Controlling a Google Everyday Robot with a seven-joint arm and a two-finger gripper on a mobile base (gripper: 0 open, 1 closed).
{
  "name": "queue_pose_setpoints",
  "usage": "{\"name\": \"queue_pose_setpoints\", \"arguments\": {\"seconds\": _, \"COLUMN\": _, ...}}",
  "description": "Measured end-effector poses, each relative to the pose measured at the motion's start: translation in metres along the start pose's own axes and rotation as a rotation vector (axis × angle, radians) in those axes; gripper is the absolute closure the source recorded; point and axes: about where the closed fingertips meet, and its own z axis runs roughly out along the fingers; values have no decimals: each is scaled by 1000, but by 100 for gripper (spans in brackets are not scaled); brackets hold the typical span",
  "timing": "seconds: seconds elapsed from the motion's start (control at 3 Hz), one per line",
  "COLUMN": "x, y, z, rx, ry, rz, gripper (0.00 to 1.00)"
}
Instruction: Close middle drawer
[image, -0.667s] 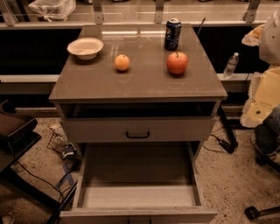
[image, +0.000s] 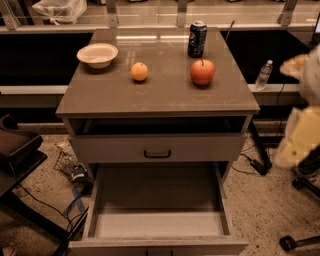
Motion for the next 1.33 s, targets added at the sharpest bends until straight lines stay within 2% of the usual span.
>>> {"name": "queue_pose_setpoints", "arguments": {"seconds": 0.33, "x": 39, "y": 36, "z": 48, "rx": -18, "ry": -79, "rz": 50, "gripper": 0}}
{"name": "queue_pose_setpoints", "arguments": {"seconds": 0.67, "x": 84, "y": 108, "z": 111, "rx": -98, "ry": -116, "rz": 77, "gripper": 0}}
{"name": "queue_pose_setpoints", "arguments": {"seconds": 1.0, "x": 83, "y": 105, "z": 112, "rx": -94, "ry": -116, "rz": 75, "gripper": 0}}
{"name": "queue_pose_setpoints", "arguments": {"seconds": 1.33, "x": 98, "y": 119, "z": 151, "rx": -126, "ry": -162, "rz": 114, "gripper": 0}}
